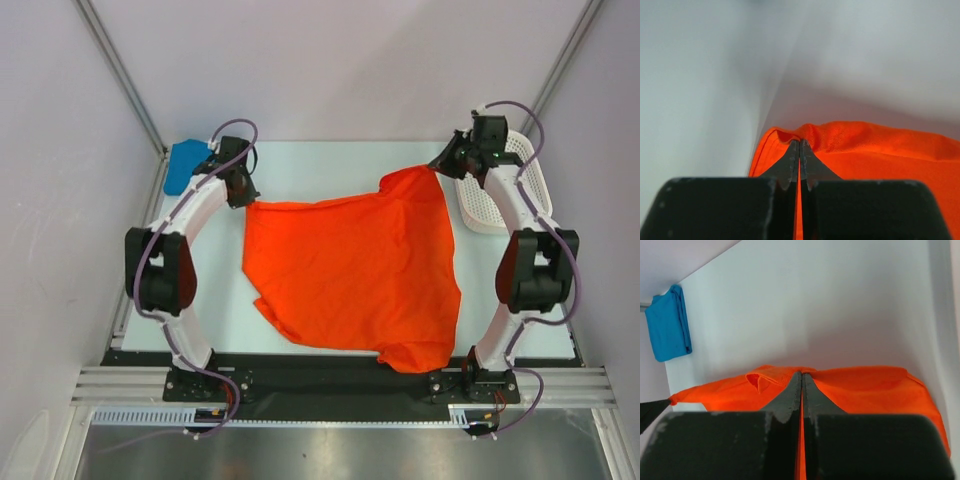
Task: Fold and stack the t-shirts
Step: Flatten the tshirt out
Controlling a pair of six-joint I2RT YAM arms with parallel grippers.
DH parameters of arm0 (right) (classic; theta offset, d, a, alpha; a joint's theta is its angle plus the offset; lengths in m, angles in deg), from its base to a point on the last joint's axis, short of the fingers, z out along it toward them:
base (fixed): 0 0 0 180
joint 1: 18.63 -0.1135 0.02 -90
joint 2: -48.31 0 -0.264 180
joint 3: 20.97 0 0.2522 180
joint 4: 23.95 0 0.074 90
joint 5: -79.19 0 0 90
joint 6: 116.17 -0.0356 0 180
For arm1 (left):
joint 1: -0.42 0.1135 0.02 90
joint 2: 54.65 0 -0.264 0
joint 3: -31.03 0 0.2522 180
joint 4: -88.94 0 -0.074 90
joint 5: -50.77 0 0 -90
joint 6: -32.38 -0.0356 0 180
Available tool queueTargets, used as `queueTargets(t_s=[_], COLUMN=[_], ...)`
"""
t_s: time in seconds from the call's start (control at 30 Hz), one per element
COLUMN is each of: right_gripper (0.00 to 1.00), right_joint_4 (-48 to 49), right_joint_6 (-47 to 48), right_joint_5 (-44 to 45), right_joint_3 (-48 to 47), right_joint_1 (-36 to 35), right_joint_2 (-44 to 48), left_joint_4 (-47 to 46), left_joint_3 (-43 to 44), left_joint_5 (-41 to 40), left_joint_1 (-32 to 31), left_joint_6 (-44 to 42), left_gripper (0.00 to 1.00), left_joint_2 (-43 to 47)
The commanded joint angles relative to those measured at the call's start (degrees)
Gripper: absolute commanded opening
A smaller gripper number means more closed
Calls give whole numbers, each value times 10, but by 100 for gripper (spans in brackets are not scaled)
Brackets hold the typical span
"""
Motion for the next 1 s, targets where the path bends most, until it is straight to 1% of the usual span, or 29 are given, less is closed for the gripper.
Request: queueTargets(t_s=[0.0,0.03,0.13,0.23,0.27,0.33,0.37,0.47,0.5,0.57,0.6,0.67,0.7,0.77,0.8,0.83,0.9,0.97], right_gripper=[0,0,0,0,0,0,0,0,0,0,0,0,0,0,0,0,0,0], right_joint_4=[67,66,55,19,11,-25,-39,-87,-97,-134,-150,-185,-195,-235,-246,-267,-290,-329], right_joint_6=[14,8,-18,-5,-3,-1,-1,0,2,13,15,16,17,13,11,9,10,10], right_joint_5=[-19,-17,-27,-16,-10,-3,8,26,28,44,49,54,51,57,58,58,52,40], right_joint_3=[-78,-95,-125,-143,-144,-146,-145,-137,-134,-128,-126,-118,-118,-127,-143,-153,-187,-252], right_joint_1=[-2,-1,-2,-15,-18,-22,-24,-27,-30,-34,-34,-35,-34,-35,-35,-35,-34,-32], right_joint_2=[-32,-37,-32,14,50,89,135,207,259,306,355,401,439,475,489,514,525,524], left_joint_4=[-32,-53,-58,-51,-55,-55,-56,-60,-66,-66,-63,-55,-47,-35,-26,-14,-5,10], left_joint_3=[80,80,93,108,105,98,85,45,34,10,3,-8,-10,-10,-4,-1,9,25], left_joint_5=[40,52,65,79,88,92,100,111,116,116,115,108,98,71,37,25,1,-26], left_joint_1=[20,20,26,28,27,27,27,27,28,28,28,28,27,20,1,-8,-30,-50], left_joint_6=[3,-1,-4,-27,-41,-53,-59,-67,-69,-78,-82,-96,-99,-111,-117,-122,-132,-140], left_gripper=[0,0,0,0,0,0,0,1,0,0,1,0,0,0,0,0,0,0], left_joint_2=[-19,-4,27,62,97,131,174,247,298,347,400,452,497,541,556,589,619,656])
